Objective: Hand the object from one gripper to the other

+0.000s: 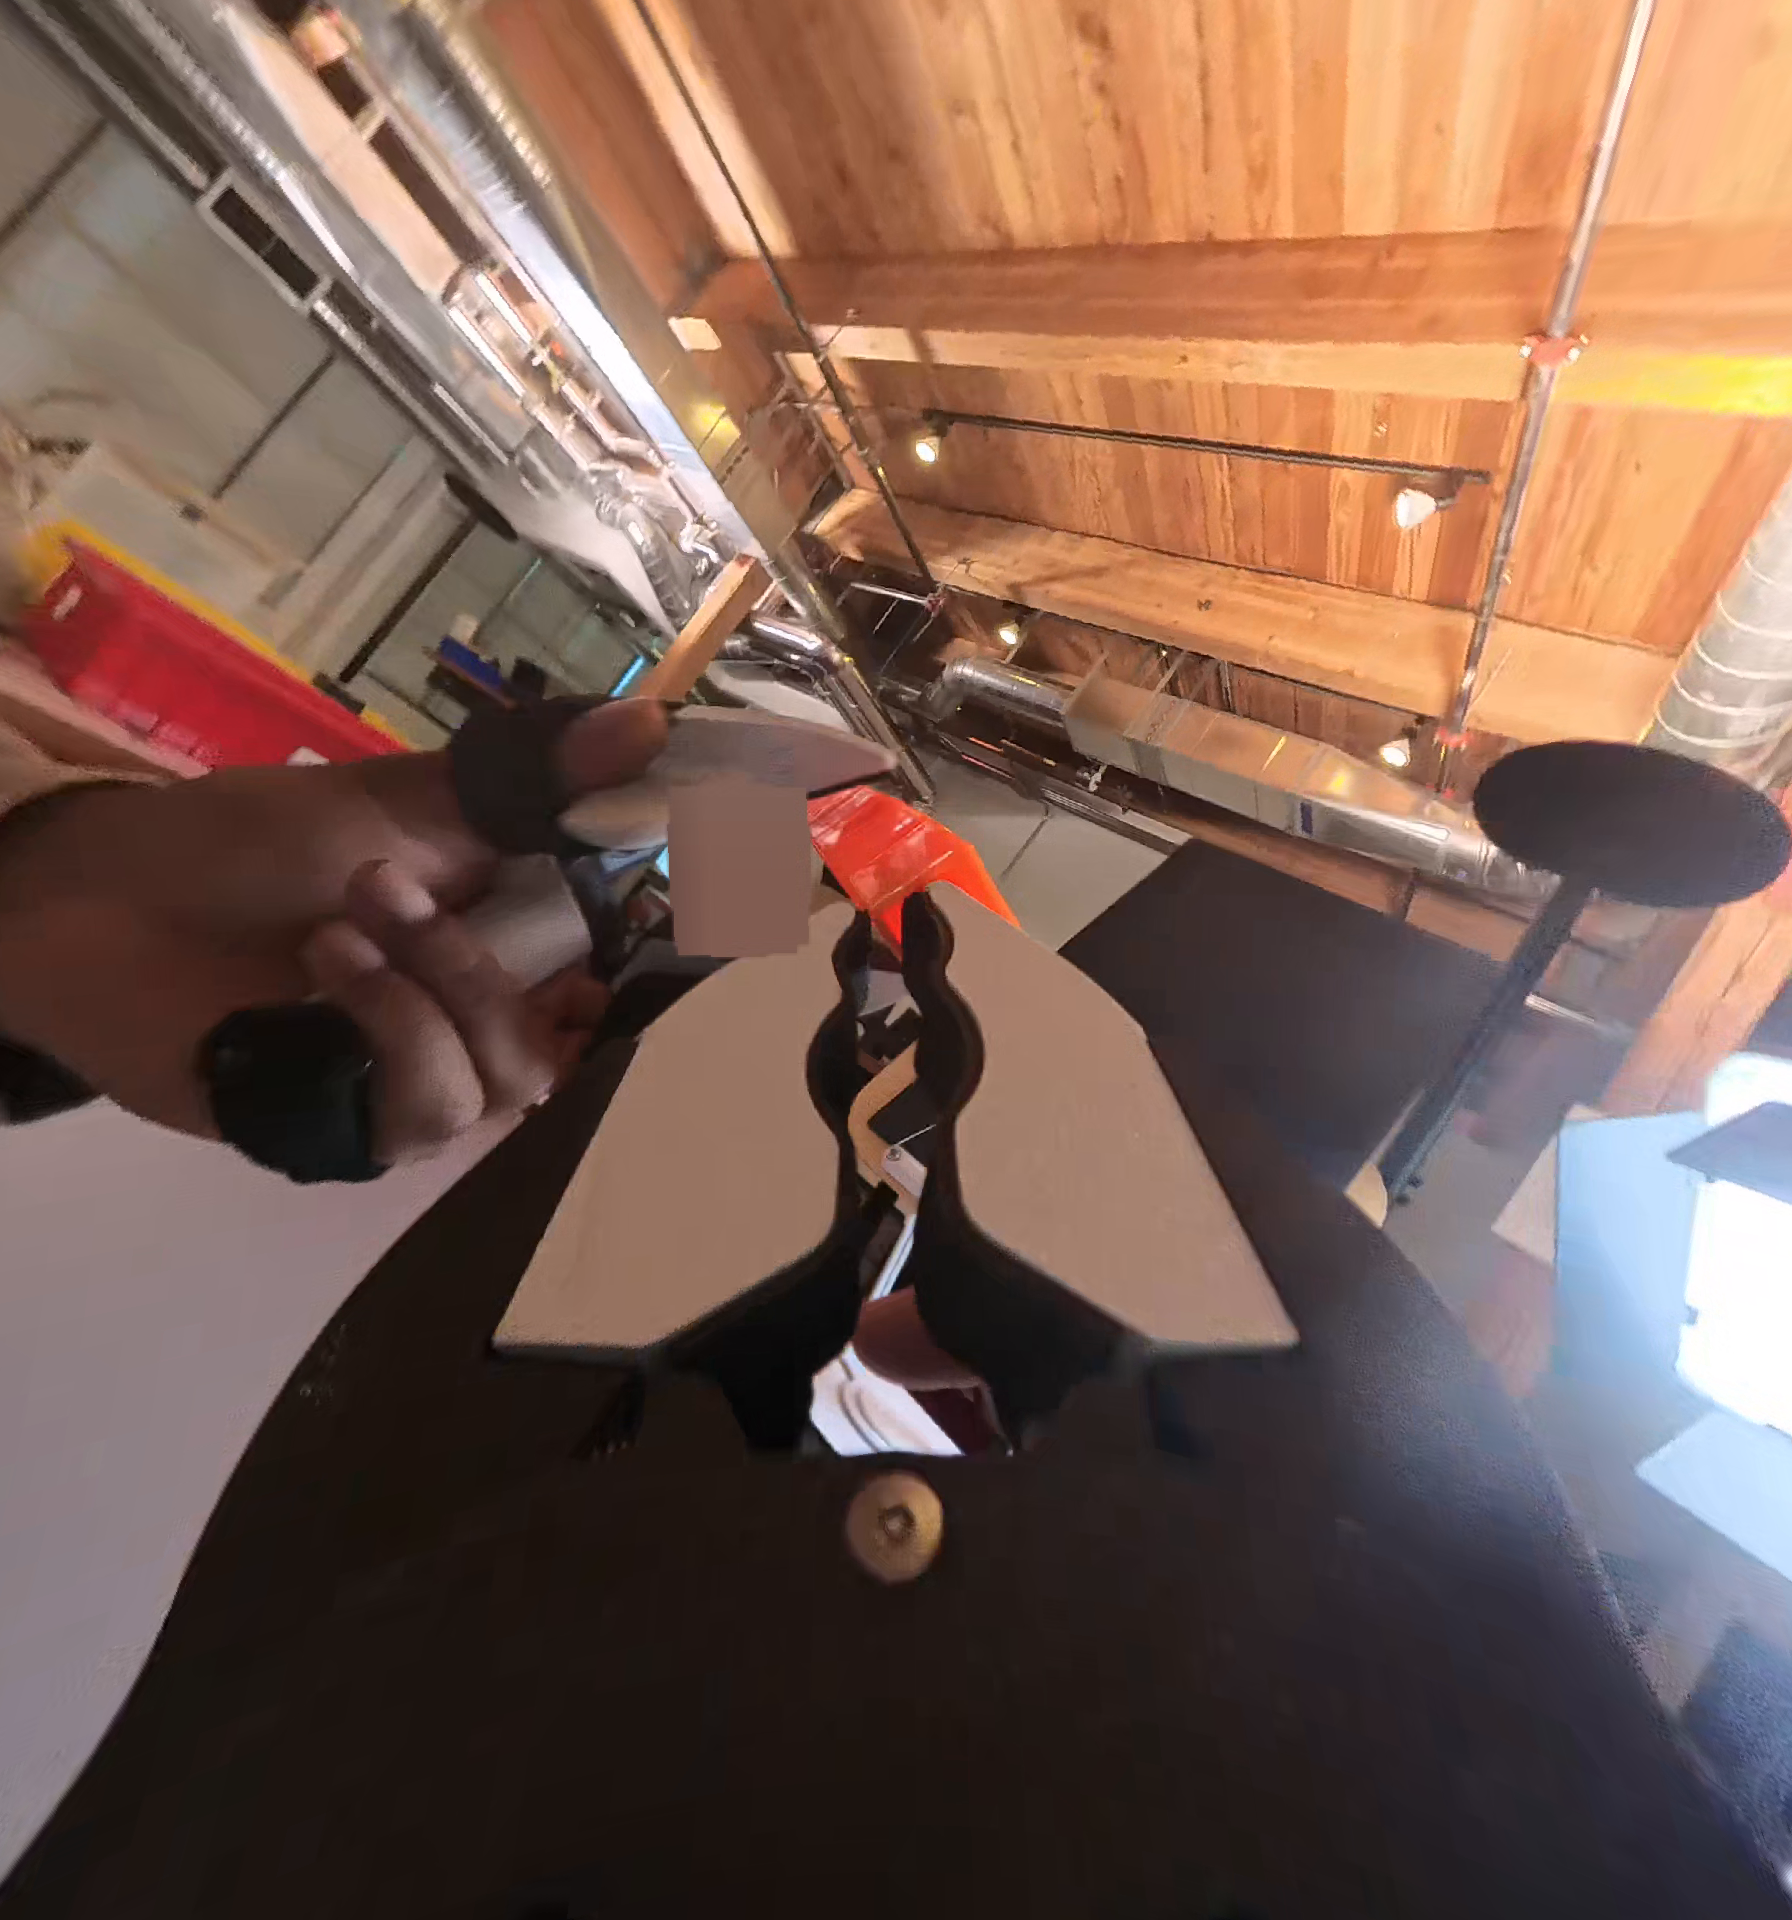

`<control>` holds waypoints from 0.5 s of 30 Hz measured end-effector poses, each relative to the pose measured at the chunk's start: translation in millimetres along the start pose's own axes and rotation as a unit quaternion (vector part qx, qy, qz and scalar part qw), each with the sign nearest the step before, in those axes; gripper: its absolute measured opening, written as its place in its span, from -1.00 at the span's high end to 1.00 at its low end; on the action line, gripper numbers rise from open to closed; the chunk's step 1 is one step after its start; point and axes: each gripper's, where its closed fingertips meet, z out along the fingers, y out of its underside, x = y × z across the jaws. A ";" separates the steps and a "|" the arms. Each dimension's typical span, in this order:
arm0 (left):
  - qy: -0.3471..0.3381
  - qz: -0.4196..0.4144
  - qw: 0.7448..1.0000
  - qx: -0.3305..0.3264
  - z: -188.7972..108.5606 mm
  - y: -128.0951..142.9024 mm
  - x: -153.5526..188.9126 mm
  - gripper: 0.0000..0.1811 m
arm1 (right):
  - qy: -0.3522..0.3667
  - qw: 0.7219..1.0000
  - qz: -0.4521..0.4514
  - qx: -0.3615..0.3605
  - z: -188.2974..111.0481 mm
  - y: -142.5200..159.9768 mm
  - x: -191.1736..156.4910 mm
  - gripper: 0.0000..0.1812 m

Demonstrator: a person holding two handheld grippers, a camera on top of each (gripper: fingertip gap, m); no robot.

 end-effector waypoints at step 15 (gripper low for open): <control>-0.023 0.290 0.953 -0.088 -7.5 -10.0 13.7 0.75 | -0.085 0.990 0.058 -0.092 9.4 44.6 -43.4 0.62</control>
